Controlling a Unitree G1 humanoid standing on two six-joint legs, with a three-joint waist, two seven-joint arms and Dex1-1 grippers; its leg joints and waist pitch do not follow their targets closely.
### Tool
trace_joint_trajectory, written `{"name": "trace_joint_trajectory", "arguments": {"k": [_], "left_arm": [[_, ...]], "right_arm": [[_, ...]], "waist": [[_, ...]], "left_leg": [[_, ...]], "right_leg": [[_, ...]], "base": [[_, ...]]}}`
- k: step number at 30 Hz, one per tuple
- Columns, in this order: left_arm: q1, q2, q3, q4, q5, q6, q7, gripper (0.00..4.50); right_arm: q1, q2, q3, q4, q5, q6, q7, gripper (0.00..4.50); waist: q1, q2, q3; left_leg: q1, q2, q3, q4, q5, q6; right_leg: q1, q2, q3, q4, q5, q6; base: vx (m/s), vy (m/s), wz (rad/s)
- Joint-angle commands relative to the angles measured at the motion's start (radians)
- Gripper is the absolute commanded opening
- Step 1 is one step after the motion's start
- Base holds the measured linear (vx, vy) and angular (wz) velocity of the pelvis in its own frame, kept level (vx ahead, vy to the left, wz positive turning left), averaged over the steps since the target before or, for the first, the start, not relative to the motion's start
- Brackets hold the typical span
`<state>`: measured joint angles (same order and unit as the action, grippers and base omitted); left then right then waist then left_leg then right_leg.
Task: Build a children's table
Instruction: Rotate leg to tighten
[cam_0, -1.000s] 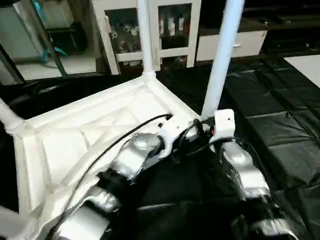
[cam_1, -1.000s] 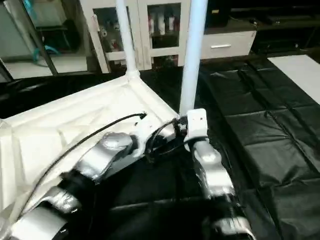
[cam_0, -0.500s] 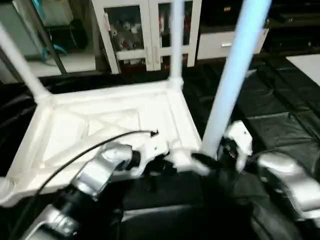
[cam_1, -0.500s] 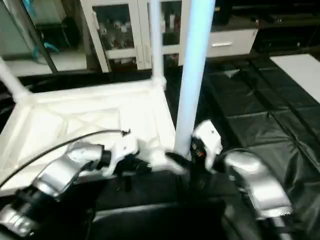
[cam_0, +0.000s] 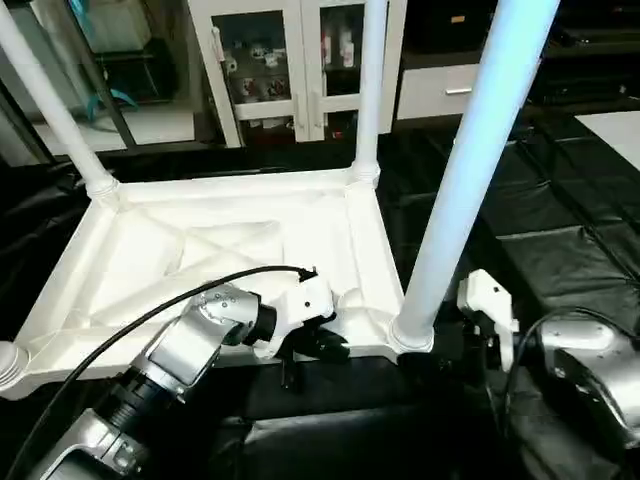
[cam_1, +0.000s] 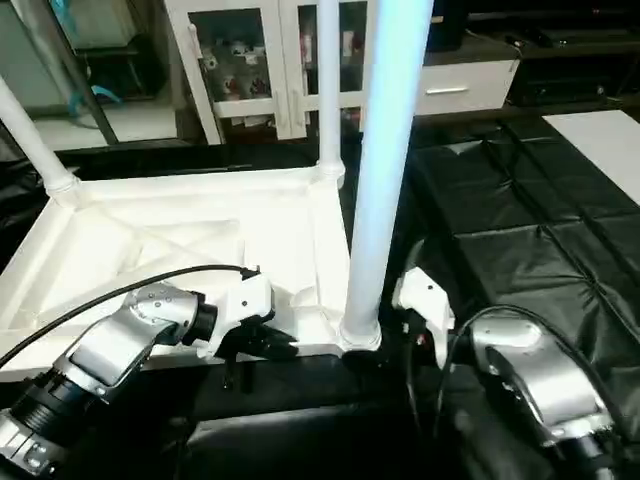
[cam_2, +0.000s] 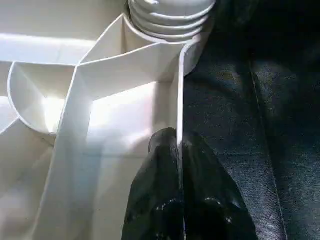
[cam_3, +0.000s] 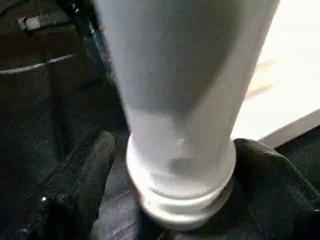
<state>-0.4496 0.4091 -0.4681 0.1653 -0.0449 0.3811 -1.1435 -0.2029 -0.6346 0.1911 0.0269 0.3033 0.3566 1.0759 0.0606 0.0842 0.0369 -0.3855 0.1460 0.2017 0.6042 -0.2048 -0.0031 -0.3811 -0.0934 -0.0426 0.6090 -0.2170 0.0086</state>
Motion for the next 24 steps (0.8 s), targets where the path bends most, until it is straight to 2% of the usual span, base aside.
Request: {"name": "trace_joint_trajectory", "arguments": {"k": [1,5,6,7,10,12,13,14,15,19,20,21,22,24], "left_arm": [[0.004,0.004,-0.027,-0.003,0.005,0.021,-0.02,0.0],[0.005,0.007,-0.029,0.001,0.01,0.016,-0.019,0.0],[0.009,0.006,-0.03,-0.002,0.01,0.017,-0.017,0.0],[0.013,0.005,-0.032,-0.01,0.008,0.023,-0.018,0.0],[0.017,0.004,-0.034,-0.02,0.004,0.03,-0.02,0.0],[0.016,0.004,-0.034,-0.019,0.005,0.03,-0.02,0.0],[0.014,0.003,-0.034,-0.011,0.006,0.026,-0.019,0.0],[0.011,0.004,-0.035,-0.005,0.009,0.023,-0.019,0.0],[0.011,0.004,-0.035,-0.005,0.009,0.023,-0.019,0.0],[0.008,0.011,-0.028,-0.003,0.008,0.023,-0.02,0.0],[0.009,0.012,-0.027,-0.003,0.009,0.022,-0.02,0.0],[0.011,0.012,-0.027,-0.003,0.009,0.022,-0.019,0.0],[0.013,0.011,-0.028,-0.004,0.01,0.022,-0.017,0.0],[0.014,0.008,-0.028,-0.005,0.009,0.021,-0.014,0.0]], "right_arm": [[-0.028,0.02,0.012,0.012,-0.012,-0.023,-0.006,4.0],[-0.043,0.03,0.018,0.036,-0.029,-0.044,-0.012,4.0],[-0.055,0.039,0.023,0.062,-0.045,-0.06,-0.022,4.0],[-0.063,0.042,0.029,0.076,-0.057,-0.071,-0.024,4.0],[-0.072,0.04,0.041,0.095,-0.073,-0.082,-0.012,4.0],[-0.073,0.04,0.042,0.098,-0.075,-0.084,-0.009,4.0],[-0.073,0.035,0.047,0.102,-0.08,-0.085,0.0,4.0],[-0.072,0.03,0.055,0.106,-0.085,-0.089,0.009,4.0],[-0.072,0.03,0.055,0.106,-0.085,-0.089,0.009,4.0],[-0.075,0.037,0.064,0.125,-0.089,-0.092,0.026,4.0],[-0.077,0.039,0.067,0.131,-0.09,-0.093,0.026,3.74],[-0.078,0.04,0.067,0.135,-0.091,-0.094,0.023,3.74],[-0.077,0.042,0.064,0.135,-0.088,-0.091,0.02,3.74],[-0.076,0.047,0.054,0.137,-0.083,-0.088,0.013,3.5]], "waist": [[0.005,-0.017,-0.054],[0.005,-0.017,-0.055],[0.006,-0.012,-0.057],[0.005,-0.014,-0.057],[0.004,-0.01,-0.055],[0.002,-0.01,-0.054],[0.0,-0.015,-0.055],[0.001,-0.014,-0.055],[0.003,-0.021,-0.056],[0.004,-0.018,-0.056],[0.004,-0.014,-0.057],[0.003,-0.017,-0.057],[0.004,-0.011,-0.057],[0.002,-0.011,-0.057]], "left_leg": [[0.02,0.088,-0.045,-0.074,-0.144,0.095],[0.021,0.088,-0.044,-0.073,-0.137,0.089],[0.021,0.087,-0.044,-0.071,-0.125,0.089],[0.021,0.085,-0.043,-0.07,-0.126,0.091],[0.021,0.086,-0.046,-0.073,-0.154,0.084],[0.021,0.087,-0.046,-0.075,-0.168,0.076],[0.021,0.086,-0.045,-0.075,-0.169,0.076],[0.022,0.087,-0.046,-0.074,-0.166,0.076],[0.021,0.087,-0.045,-0.072,-0.152,0.084],[0.02,0.086,-0.043,-0.069,-0.128,0.101],[0.021,0.086,-0.044,-0.069,-0.129,0.101],[0.021,0.086,-0.044,-0.069,-0.132,0.1],[0.02,0.086,-0.045,-0.069,-0.133,0.099],[0.02,0.086,-0.045,-0.07,-0.141,0.097]], "right_leg": [[0.035,-0.07,0.036,-0.059,-0.023,-0.295],[0.036,-0.068,0.037,-0.058,-0.011,-0.295],[0.035,-0.07,0.036,-0.055,0.009,-0.297],[0.036,-0.069,0.035,-0.055,0.015,-0.3],[0.038,-0.068,0.034,-0.057,-0.014,-0.298],[0.038,-0.068,0.035,-0.058,-0.028,-0.296],[0.038,-0.067,0.035,-0.059,-0.023,-0.296],[0.038,-0.068,0.035,-0.057,-0.02,-0.297],[0.039,-0.07,0.036,-0.056,-0.014,-0.299],[0.037,-0.069,0.036,-0.055,0.002,-0.3],[0.037,-0.069,0.035,-0.054,0.0,-0.3],[0.037,-0.069,0.035,-0.056,-0.003,-0.301],[0.038,-0.069,0.035,-0.055,-0.004,-0.301],[0.038,-0.067,0.034,-0.055,-0.004,-0.301]], "base": [[0.0,0.0,0.0],[0.0,0.0,0.0],[0.0,0.0,0.0],[0.0,0.0,0.0],[0.0,0.0,0.0],[0.0,0.0,0.0],[0.0,0.0,0.0],[0.0,0.0,0.0],[0.0,0.0,0.0],[0.0,0.0,0.0],[0.0,0.0,0.0],[0.0,0.0,0.0],[0.0,0.0,0.0],[0.0,0.0,0.0]]}}
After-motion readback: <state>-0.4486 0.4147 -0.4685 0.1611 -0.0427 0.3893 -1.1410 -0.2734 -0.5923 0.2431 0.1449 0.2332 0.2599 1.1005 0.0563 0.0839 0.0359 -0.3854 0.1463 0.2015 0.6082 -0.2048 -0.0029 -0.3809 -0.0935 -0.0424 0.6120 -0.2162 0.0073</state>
